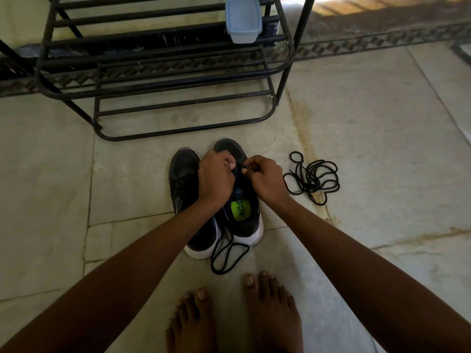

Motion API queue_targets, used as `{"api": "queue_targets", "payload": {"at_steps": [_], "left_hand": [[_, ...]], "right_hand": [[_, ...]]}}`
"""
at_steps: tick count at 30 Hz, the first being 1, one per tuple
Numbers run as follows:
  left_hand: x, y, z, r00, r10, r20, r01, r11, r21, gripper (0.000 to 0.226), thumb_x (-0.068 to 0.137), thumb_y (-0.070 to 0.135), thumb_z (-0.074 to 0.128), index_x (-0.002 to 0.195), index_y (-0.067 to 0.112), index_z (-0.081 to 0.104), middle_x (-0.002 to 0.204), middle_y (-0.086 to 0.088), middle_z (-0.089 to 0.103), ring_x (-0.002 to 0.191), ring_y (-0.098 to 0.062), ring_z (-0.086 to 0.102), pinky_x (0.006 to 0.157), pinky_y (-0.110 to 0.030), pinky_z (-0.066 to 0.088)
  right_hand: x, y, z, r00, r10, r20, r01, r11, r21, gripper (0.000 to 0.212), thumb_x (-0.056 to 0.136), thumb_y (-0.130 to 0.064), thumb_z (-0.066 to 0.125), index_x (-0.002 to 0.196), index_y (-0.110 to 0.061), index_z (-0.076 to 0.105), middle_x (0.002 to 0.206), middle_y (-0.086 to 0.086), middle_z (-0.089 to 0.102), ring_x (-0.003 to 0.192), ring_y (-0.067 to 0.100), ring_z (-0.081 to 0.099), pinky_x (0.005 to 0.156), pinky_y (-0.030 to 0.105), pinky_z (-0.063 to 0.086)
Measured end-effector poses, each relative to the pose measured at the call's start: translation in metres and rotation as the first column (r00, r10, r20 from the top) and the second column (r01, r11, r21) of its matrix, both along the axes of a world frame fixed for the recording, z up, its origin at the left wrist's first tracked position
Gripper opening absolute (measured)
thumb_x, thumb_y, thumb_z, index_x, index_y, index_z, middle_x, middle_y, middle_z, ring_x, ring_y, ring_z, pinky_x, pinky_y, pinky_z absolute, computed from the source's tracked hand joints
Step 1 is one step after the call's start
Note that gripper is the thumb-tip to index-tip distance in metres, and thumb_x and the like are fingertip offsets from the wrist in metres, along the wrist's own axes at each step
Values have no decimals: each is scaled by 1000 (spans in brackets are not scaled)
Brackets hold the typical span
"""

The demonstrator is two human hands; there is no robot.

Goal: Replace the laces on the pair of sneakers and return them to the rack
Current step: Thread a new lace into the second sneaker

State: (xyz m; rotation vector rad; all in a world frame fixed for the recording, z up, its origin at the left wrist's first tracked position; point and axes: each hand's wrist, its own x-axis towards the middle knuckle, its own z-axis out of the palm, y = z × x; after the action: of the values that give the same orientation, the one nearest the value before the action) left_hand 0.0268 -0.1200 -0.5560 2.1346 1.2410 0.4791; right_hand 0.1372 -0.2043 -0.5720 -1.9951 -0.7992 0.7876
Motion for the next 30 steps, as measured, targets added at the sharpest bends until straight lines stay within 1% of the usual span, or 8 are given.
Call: {"api": "queue_targets", "payload": {"at_steps": [3,7,13,18,21,23,26,30], "left_hand": [[2,-5,5,998,45,-43,-46,999,-7,19,88,-2,70,84,16,68,104,-3,49,90,-13,56,69,-9,41],[6,-6,5,978,189,-90,-192,981,-26,15,87,12,76,81,24,69,111,6,35,107,-12,47,58,-9,27],[5,-6,3,985,153,-79,-157,987,-47,15,84,7,76,80,21,71,111,2,45,97,-10,52,60,-10,32],[7,-7,-2,982,187,15,-184,978,-94,18,83,5,79,79,21,72,111,-1,49,97,-12,55,79,-19,48],[11,-6,-4,968,252,4,-249,956,-156,12,86,10,79,84,21,75,117,-1,47,98,-7,47,81,-6,35],[14,-5,-6,959,283,-16,-281,942,-185,11,86,12,80,84,22,75,120,-1,47,99,-5,42,80,-3,29],[18,-3,-8,949,315,-20,-312,929,-200,19,83,14,83,77,28,73,120,-3,55,101,-6,46,88,-12,34],[18,0,-13,942,337,-2,-329,919,-215,27,80,17,87,71,34,68,114,-4,64,99,-7,57,88,-17,45]], "right_hand": [[0,0,0,1000,3,0,-3,1000,-4,10,91,-15,69,101,-12,71,79,-7,69,70,1,61,58,6,40],[1,0,1,1000,7,-3,-7,1000,0,10,92,-14,69,101,-11,71,77,-11,66,69,-3,60,58,4,40],[-1,0,1,1000,18,19,-18,1000,17,7,92,-13,68,99,-11,69,79,-11,67,71,-3,61,59,4,41],[-1,-1,0,1000,17,3,-17,999,33,6,92,-14,68,97,-12,69,82,-6,70,73,0,62,59,4,41],[-1,-2,-1,1000,5,-25,-4,999,52,5,92,-14,68,96,-11,69,81,-6,70,70,-3,62,61,6,43],[0,-3,-2,999,10,-48,-7,998,62,5,92,-15,69,96,-12,68,82,-5,70,69,-5,61,61,6,44],[3,-4,-2,998,19,-67,-14,998,68,6,91,-16,71,96,-13,69,83,-5,71,74,-2,64,66,11,47],[3,-3,-4,997,12,-74,-8,999,52,11,87,-19,74,96,-15,69,85,-6,73,80,4,68,74,21,55]]}}
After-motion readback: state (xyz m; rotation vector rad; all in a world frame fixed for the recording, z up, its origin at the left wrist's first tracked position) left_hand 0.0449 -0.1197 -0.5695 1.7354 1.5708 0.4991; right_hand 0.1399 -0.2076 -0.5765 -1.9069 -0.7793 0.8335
